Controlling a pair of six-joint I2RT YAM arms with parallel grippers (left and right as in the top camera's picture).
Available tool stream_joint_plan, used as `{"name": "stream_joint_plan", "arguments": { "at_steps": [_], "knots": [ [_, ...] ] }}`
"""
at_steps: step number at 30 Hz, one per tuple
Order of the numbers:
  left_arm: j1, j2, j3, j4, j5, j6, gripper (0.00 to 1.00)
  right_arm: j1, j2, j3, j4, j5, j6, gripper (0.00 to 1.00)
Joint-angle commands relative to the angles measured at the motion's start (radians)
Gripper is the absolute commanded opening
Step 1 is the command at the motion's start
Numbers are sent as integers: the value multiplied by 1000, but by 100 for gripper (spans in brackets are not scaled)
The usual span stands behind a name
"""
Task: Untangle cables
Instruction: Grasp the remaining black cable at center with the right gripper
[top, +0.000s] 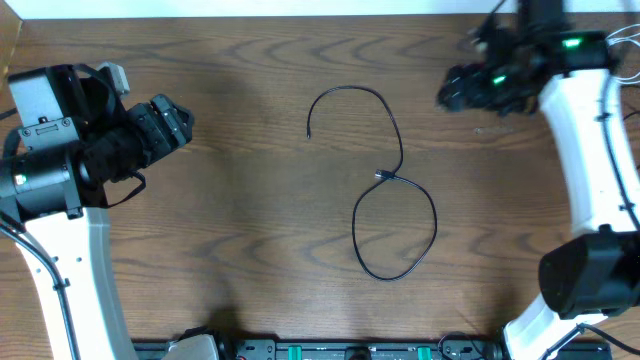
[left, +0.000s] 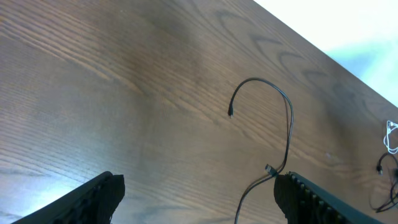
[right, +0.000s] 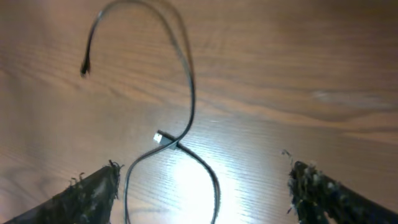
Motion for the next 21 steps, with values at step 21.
{"name": "stream_joint_plan", "arguments": {
  "at_steps": [21],
  "knots": [
    [-2, 6, -11, -6, -13, 24, 84, 346, 4, -551, 470, 341, 465, 70]
  ]
}}
